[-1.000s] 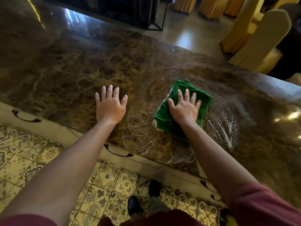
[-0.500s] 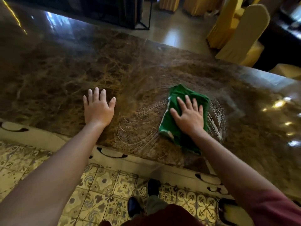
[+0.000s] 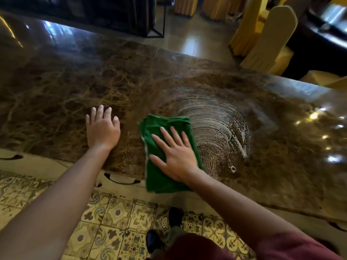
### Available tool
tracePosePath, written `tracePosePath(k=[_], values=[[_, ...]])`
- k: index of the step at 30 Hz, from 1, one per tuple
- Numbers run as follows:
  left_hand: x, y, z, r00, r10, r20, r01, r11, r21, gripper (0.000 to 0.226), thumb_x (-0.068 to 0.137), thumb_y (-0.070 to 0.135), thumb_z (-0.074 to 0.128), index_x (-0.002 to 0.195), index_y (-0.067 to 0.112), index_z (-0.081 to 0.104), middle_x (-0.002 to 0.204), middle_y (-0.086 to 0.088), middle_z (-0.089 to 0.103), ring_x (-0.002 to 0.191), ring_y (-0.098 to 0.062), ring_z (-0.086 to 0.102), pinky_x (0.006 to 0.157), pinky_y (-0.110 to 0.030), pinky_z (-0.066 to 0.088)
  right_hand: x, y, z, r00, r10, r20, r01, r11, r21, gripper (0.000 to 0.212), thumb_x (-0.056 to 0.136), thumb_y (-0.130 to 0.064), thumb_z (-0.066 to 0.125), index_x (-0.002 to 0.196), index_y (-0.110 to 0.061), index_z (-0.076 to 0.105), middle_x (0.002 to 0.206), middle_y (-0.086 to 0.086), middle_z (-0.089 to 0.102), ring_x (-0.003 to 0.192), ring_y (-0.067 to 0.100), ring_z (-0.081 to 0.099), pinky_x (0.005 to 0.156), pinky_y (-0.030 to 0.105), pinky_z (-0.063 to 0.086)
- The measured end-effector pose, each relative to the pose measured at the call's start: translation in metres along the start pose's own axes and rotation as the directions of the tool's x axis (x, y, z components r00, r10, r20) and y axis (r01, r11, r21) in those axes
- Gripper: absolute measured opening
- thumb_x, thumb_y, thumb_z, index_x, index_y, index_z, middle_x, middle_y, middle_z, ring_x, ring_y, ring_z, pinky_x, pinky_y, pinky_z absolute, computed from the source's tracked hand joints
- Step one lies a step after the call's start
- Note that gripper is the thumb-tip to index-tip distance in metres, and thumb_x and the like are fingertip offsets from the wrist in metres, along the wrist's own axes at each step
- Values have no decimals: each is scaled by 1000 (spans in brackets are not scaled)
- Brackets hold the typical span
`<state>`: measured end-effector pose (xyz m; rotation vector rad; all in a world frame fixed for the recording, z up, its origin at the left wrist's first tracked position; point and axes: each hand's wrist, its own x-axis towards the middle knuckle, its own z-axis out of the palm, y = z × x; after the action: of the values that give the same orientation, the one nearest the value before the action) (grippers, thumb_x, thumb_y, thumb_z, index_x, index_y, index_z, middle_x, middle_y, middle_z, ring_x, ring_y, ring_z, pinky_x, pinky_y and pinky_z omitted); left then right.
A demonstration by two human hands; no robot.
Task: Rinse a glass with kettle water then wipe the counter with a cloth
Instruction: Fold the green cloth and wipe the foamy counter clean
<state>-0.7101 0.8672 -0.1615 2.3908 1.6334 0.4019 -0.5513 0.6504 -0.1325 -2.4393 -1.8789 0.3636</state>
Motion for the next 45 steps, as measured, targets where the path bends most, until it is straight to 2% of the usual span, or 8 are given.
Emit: tracePosePath(k=[8, 12, 18, 23, 28, 34, 40, 45], values=[[0, 1, -1, 994, 75, 82, -83, 991, 108, 67, 102, 60, 29, 160, 26, 30, 171, -5, 19, 159, -29, 7, 127, -53, 1, -6, 184, -30, 816, 573, -68, -571, 819, 46, 83, 94, -80, 23, 166, -39, 19, 177, -2, 9, 163, 30, 4, 129, 56, 3], [0, 3, 1, 994, 70, 84, -80, 989, 125, 68, 101, 63, 27, 159, 26, 31, 170, -6, 21, 159, -30, 8, 126, -55, 3, 52, 212, -50, 718, 692, -70, -683, 721, 116, 86, 94, -79, 23, 167, -33, 21, 177, 1, 8, 162, 35, 2, 126, 64, 2], [-1, 4, 1, 995, 62, 78, -68, 994, 80, 60, 104, 55, 30, 157, 28, 35, 170, -4, 24, 159, -28, 10, 126, -54, 4, 121, 66, -40, 952, 307, -8, -307, 951, 36, 84, 96, -79, 23, 167, -35, 14, 177, -2, 3, 163, 31, -4, 127, 62, -2], [-2, 4, 0, 996, 44, 71, -48, 997, 55, 55, 106, 46, 30, 158, 29, 35, 170, -3, 24, 159, -28, 10, 127, -53, 4, 29, -8, -6, 999, -32, 29, 32, 999, -14, 76, 100, -75, 19, 167, -38, 14, 177, -2, 5, 162, 28, -8, 128, 59, -7], [-4, 4, -1, 996, 50, 75, -55, 996, 64, 57, 106, 49, 29, 159, 27, 34, 170, -4, 23, 159, -28, 10, 127, -53, 3, -69, 66, 4, 991, 115, -63, -114, 993, 9, 74, 97, -76, 26, 164, -45, 21, 176, -7, 10, 163, 24, -1, 129, 55, -2], [-4, 4, -2, 992, 37, 121, -52, 991, 124, 63, 105, 56, 22, 161, 27, 27, 172, -4, 16, 159, -29, 5, 127, -54, 1, -57, 203, -23, 802, 593, -71, -588, 805, 82, 79, 95, -78, 28, 165, -42, 21, 177, -5, 10, 163, 26, 4, 129, 53, 1], [-3, 6, 0, 995, 46, 88, -58, 988, 143, 64, 105, 58, 22, 160, 26, 30, 170, -6, 21, 159, -30, 9, 126, -56, 4, 55, 254, -56, 574, 817, -46, -798, 571, 192, 82, 97, -74, 23, 167, -32, 20, 177, 4, 8, 162, 37, 2, 127, 61, 0], [-3, 6, 1, 996, 44, 77, -53, 990, 128, 59, 106, 53, 25, 158, 26, 34, 170, -5, 24, 159, -29, 11, 126, -55, 5, 137, 128, -56, 855, 515, -54, -504, 852, 146, 76, 99, -70, 28, 166, -34, 24, 177, 2, 10, 162, 36, 3, 128, 59, 0]])
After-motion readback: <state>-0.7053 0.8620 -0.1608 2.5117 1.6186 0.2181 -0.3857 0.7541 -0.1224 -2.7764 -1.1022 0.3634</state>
